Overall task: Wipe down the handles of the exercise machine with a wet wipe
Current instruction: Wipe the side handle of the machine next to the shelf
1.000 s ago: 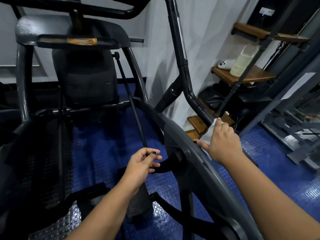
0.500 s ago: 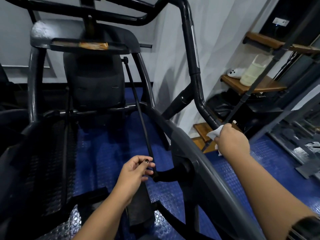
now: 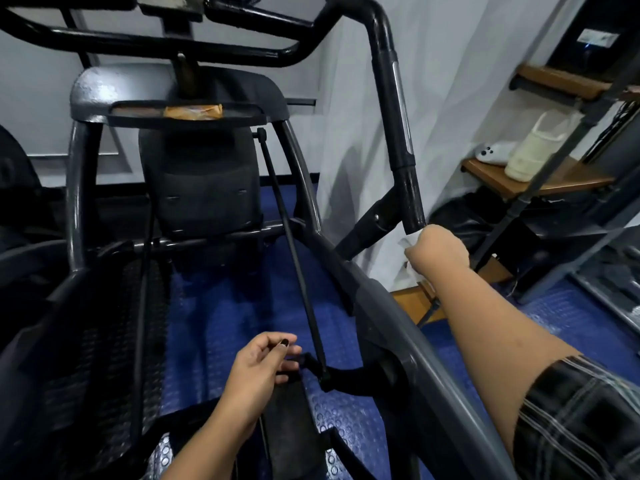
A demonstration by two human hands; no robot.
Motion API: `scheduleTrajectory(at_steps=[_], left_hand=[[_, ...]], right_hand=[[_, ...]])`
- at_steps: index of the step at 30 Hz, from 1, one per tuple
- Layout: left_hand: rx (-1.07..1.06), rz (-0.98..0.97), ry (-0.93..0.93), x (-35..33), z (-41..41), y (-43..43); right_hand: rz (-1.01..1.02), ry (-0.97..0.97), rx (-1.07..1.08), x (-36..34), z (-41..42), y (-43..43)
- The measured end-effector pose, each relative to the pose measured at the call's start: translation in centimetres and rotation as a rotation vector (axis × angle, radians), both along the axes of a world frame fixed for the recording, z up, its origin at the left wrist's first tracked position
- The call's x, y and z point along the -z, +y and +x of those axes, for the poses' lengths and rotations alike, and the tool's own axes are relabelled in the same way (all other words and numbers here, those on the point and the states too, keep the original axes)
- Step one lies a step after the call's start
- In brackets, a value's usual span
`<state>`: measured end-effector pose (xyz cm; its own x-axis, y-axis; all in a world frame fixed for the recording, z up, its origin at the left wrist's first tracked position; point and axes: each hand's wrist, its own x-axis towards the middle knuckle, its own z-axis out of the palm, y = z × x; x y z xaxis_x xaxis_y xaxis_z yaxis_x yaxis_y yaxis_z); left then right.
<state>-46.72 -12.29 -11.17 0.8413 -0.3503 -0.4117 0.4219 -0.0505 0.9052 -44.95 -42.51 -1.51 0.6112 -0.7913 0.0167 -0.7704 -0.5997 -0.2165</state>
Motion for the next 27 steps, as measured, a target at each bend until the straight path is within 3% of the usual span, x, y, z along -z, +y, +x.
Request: scheduleTrajectory(at_steps=[6,11,14,20,27], left_hand=[[0.022,-0.024,-0.006,-1.5,2.4,-3.4],[0.062,-0.052,-0.029,-3.6,3.9,-6.0],[0.052,-0.052,-0.056,-4.4,4.3,-6.4],[0.053,-0.005,-0.066,-5.0,3.4,-7.3],[0.081,0.012,-0.079,-4.9,3.0,-9.1]], right_hand=[[0.662,-0.192,-0.064,-1.5,1.8,-3.2],[0.753,-0.246,-0.142,-2.1,2.5,-4.5],[0.720,-0.278,-0.148,-2.3,2.8,-3.8],[0.368,-0.134,-0.261,-0.7,1.0,-2.9],[0.296,0.001,-0.278,-1.0,-3.5,-1.7]])
